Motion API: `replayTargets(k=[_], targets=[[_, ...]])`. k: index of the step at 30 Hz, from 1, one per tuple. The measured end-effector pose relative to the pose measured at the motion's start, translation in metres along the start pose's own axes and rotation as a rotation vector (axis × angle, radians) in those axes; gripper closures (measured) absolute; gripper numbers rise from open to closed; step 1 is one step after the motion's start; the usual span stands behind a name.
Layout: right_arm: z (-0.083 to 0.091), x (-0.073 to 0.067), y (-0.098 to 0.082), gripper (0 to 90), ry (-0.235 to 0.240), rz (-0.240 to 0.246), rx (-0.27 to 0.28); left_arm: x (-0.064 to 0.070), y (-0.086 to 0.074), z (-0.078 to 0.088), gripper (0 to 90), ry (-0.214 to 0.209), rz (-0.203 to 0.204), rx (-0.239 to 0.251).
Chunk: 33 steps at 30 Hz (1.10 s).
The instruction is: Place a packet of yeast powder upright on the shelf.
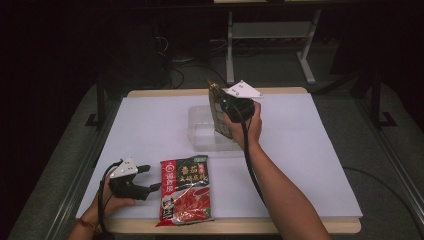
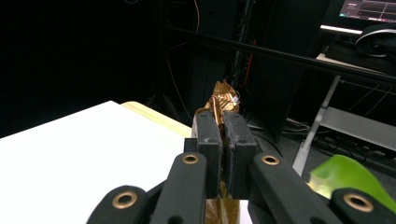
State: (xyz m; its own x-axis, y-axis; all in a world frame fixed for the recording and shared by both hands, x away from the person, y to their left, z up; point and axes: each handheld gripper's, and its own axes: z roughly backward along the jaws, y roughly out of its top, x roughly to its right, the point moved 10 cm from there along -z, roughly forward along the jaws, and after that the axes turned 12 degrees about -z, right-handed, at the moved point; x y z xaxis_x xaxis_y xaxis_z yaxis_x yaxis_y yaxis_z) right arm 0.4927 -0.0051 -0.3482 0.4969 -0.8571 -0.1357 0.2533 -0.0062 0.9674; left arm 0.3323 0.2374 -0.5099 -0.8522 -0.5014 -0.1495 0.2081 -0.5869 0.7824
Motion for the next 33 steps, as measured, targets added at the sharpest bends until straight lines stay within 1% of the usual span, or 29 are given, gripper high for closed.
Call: replayTargets(k=[2,4,8,12,13,15,18,20,22,24,28,33], targets=[[-0.002,-0.002,0.000,86.0,-0.004,0.004,0.000,0.000,0.000,0.000,19.3,0.000,-0.001,-0.001],[-0.004,-0.003,0.003,86.0,0.003,-0.003,0.002,0.000,0.000,0.000,19.4,-0.001,-0.004,0.000],[-0.005,-0.003,0.007,86.0,-0.005,-0.013,0.004,0.000,0.000,0.000,19.4,-0.003,-0.005,-0.001],[-0.009,-0.004,0.003,86.0,0.001,-0.051,-0.012,0.000,0.000,0.000,19.5,-0.003,-0.005,0.000],[-0.010,-0.005,0.002,86.0,0.008,-0.057,-0.016,0.000,0.000,0.000,19.5,-0.003,-0.006,0.000],[-0.010,-0.004,0.000,86.0,0.006,-0.053,-0.017,0.001,-0.001,0.001,19.5,-0.004,-0.008,-0.001],[-0.009,-0.004,-0.004,85.9,0.011,-0.063,-0.021,0.000,-0.001,0.000,19.5,-0.004,-0.007,-0.001],[-0.008,-0.005,-0.010,85.8,0.021,-0.062,-0.030,0.000,-0.001,0.000,19.5,-0.004,-0.007,-0.002],[-0.008,-0.005,-0.017,85.8,0.020,-0.043,-0.042,0.001,-0.001,0.000,19.5,-0.003,-0.008,-0.002],[-0.006,-0.005,-0.025,85.6,0.030,-0.033,-0.051,0.001,-0.001,0.000,19.5,-0.003,-0.004,-0.001],[-0.001,-0.005,-0.033,85.4,0.035,-0.006,-0.057,0.001,-0.001,0.000,19.5,-0.001,-0.006,-0.004],[0.008,-0.002,-0.038,85.1,0.044,-0.013,-0.053,0.001,-0.001,0.000,19.5,-0.001,-0.003,-0.004]])
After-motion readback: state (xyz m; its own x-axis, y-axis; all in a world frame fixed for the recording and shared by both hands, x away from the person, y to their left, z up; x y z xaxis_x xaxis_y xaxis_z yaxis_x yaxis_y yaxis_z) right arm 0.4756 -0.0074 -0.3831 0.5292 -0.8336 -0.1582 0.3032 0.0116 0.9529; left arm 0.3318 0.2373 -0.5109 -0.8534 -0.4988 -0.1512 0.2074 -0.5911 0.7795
